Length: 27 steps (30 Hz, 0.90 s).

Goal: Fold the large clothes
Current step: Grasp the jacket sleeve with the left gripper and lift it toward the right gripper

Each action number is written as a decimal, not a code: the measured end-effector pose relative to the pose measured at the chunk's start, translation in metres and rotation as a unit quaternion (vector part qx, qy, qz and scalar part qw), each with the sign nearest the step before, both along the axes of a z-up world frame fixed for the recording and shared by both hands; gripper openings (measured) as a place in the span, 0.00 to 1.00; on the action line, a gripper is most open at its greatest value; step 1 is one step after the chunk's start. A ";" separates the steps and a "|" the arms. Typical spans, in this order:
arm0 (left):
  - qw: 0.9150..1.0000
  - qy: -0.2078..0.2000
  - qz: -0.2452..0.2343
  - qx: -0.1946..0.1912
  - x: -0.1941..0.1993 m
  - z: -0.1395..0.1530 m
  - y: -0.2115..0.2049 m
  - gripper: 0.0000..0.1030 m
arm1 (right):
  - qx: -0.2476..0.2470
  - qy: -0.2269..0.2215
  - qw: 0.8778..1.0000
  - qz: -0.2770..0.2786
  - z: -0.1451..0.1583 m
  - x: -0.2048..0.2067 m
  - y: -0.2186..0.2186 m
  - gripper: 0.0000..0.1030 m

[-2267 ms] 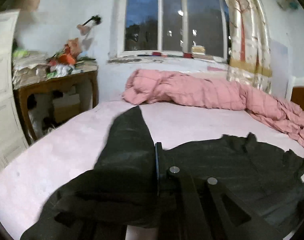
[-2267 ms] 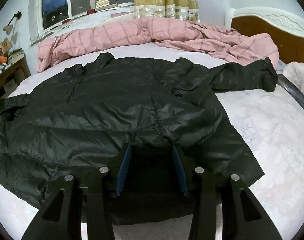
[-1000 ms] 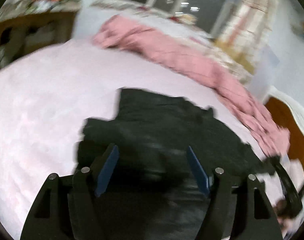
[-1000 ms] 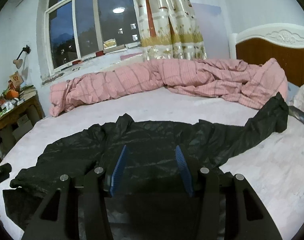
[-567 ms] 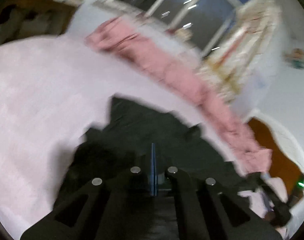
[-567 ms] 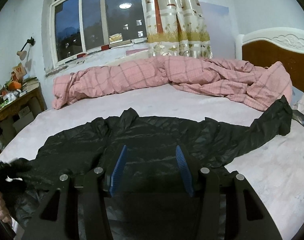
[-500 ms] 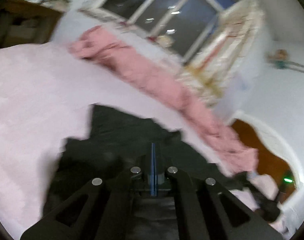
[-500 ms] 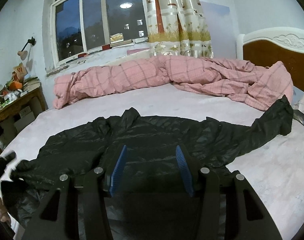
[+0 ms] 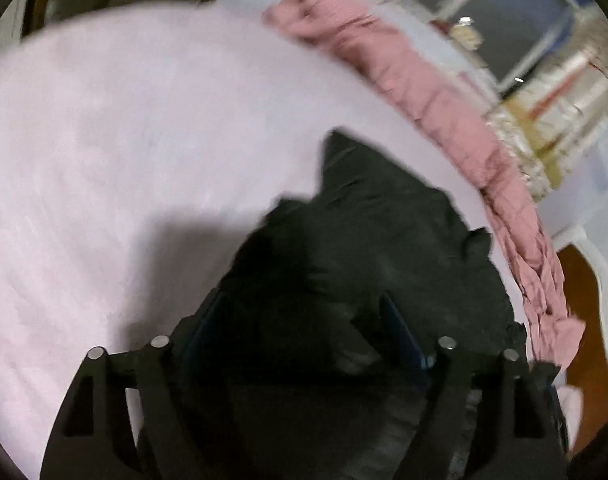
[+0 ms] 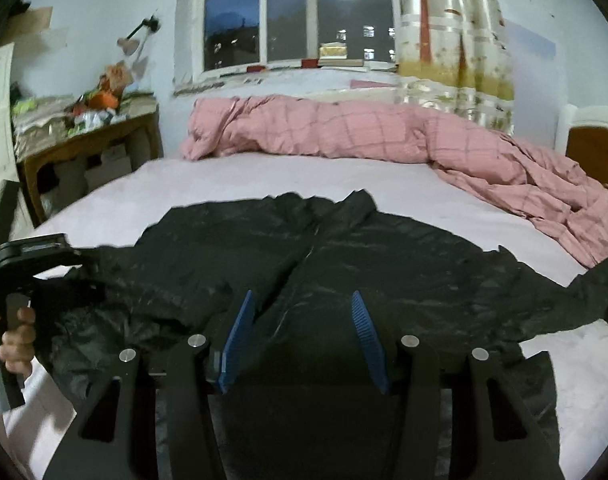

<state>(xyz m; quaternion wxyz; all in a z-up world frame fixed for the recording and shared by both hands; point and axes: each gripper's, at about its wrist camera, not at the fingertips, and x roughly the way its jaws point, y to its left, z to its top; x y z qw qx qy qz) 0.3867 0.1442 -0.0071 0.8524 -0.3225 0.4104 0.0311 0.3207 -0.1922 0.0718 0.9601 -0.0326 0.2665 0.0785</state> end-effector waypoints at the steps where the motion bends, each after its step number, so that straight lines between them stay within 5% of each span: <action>1: 1.000 0.004 -0.001 -0.014 -0.001 -0.007 0.003 0.70 | -0.008 0.001 1.000 0.001 -0.003 0.000 0.004 0.52; 3: 0.998 -0.013 -0.021 -0.062 -0.001 -0.012 0.005 0.54 | -0.025 -0.002 1.000 -0.001 -0.004 -0.001 0.009 0.52; 5: 0.995 -0.043 -0.033 -0.081 -0.006 -0.005 0.002 0.18 | -0.043 -0.011 0.999 -0.011 -0.004 -0.003 0.011 0.52; 6: 0.996 -0.058 -0.034 -0.066 -0.009 0.003 0.000 0.16 | -0.044 -0.015 0.999 -0.013 -0.003 -0.004 0.010 0.52; 9: 0.992 -0.121 -0.036 -0.019 -0.025 0.034 -0.014 0.14 | -0.028 -0.019 0.999 -0.012 0.003 -0.007 0.005 0.52; 15: 0.967 -0.228 -0.112 -0.007 -0.039 0.073 -0.044 0.14 | -0.022 -0.014 1.000 0.009 0.003 -0.009 0.008 0.52; 17: 0.956 -0.250 -0.149 -0.026 -0.040 0.078 -0.052 0.14 | -0.010 -0.006 1.000 0.025 0.002 -0.009 0.010 0.52; 21: 0.940 -0.249 -0.197 -0.126 -0.027 0.072 -0.062 0.14 | 0.016 -0.009 0.996 0.083 0.005 -0.019 0.017 0.52; 25: 0.933 -0.251 -0.215 -0.144 -0.023 0.074 -0.065 0.14 | 0.011 -0.014 0.987 0.160 0.005 -0.032 0.035 0.52; 27: 0.922 -0.253 -0.242 -0.163 -0.023 0.075 -0.067 0.14 | 0.015 -0.008 0.984 0.177 0.001 -0.034 0.045 0.52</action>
